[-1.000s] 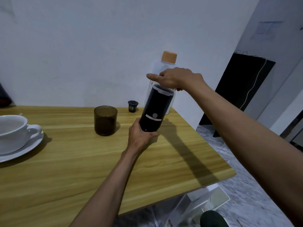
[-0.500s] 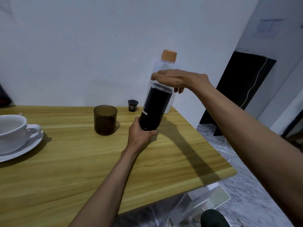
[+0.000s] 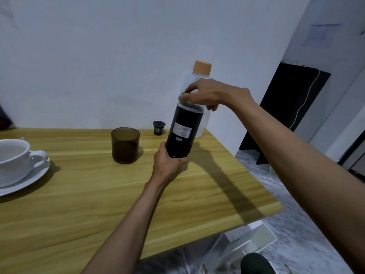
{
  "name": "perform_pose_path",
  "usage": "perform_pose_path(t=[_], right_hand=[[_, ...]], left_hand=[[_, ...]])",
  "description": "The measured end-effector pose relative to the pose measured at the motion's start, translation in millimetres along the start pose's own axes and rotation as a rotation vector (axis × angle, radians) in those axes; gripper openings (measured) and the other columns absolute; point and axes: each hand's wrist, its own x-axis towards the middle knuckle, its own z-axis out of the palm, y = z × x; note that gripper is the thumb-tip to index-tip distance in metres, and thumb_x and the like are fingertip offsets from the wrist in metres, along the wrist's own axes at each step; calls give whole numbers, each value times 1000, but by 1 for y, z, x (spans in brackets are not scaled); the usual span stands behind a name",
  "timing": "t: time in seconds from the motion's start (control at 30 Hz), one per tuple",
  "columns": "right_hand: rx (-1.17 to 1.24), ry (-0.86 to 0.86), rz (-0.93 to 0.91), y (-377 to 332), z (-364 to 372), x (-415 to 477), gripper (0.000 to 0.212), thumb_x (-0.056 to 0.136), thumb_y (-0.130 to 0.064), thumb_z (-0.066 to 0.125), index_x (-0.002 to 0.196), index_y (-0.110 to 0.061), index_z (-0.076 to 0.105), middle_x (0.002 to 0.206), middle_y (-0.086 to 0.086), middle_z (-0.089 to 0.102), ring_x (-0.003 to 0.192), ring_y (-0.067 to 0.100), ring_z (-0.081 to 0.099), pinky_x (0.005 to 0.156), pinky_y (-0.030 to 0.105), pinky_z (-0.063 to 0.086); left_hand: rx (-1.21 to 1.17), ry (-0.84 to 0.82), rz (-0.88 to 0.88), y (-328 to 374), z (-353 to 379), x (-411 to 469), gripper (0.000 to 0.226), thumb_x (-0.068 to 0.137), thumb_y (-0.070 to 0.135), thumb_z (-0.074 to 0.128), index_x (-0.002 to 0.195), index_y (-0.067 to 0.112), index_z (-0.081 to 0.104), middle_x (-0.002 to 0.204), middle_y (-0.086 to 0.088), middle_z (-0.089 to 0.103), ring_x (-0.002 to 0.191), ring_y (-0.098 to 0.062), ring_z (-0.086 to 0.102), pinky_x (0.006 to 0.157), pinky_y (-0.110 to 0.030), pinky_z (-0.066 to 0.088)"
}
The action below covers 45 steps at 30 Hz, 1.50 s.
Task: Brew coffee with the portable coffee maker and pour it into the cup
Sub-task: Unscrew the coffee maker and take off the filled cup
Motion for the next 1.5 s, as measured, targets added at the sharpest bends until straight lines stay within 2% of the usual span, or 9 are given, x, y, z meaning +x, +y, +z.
perform_pose_path(t=[0.1,0.2,0.3,0.47,0.67,0.83,1.0,1.3,1.5], right_hand=[[-110,54,62,-3,4,1,100,67,-99,20,120,-26,63,110,-7,58,81,20,62,59,30,44],[64,-52,43,-5,4,2,76,83,-82,32,138,-33,50,125,-3,50,82,23,65,58,30,51],[94,-53,-19,0,-1,3,54,90,-59,46,137,-33,52,127,3,57,77,22,67,52,25,49],[-157,115,43,1,9,4,92,71,-97,18,108,-27,65,99,-5,62,72,15,59,55,28,40],[106,-18,-42,5,5,5,55,86,-58,48,135,-33,54,117,3,61,76,20,67,47,22,48],[-70,176,13,3,18,1,89,72,-96,26,90,-20,68,85,-5,63,69,14,60,49,26,42],[136,87,-63,-2,24,1,55,86,-66,38,110,-22,62,95,1,64,68,20,64,50,26,47],[42,385,4,-8,35,4,57,84,-72,49,74,-16,54,71,-3,56,63,12,51,51,29,28],[125,439,50,-14,42,-2,52,88,-60,51,66,-13,47,67,0,54,58,14,47,51,30,28]], left_hand=[[9,-19,10,0,0,0,77,65,16,89,130,20,48,101,23,54,90,9,52,58,0,44],[7,-18,13,0,0,1,78,65,16,89,132,16,48,102,22,54,91,8,52,60,2,42],[1,-24,10,-1,0,1,78,66,15,88,132,16,47,102,22,53,91,8,51,61,3,41],[-10,-22,7,1,1,0,76,65,12,89,129,16,49,100,21,56,89,7,54,61,2,42],[-15,-21,-13,2,0,-1,70,64,14,89,121,23,48,100,19,57,89,5,55,57,1,42],[-5,-13,-2,2,1,-1,71,62,14,90,119,24,48,102,17,59,90,3,56,58,-3,46],[-7,8,0,1,1,1,72,63,14,90,124,18,52,106,11,62,93,-1,59,59,-6,47],[63,132,60,7,1,-5,71,57,23,91,119,21,57,100,17,62,90,6,57,66,-9,44],[140,227,117,9,0,-8,68,56,22,90,113,25,54,100,10,62,91,-12,60,70,-19,48]])
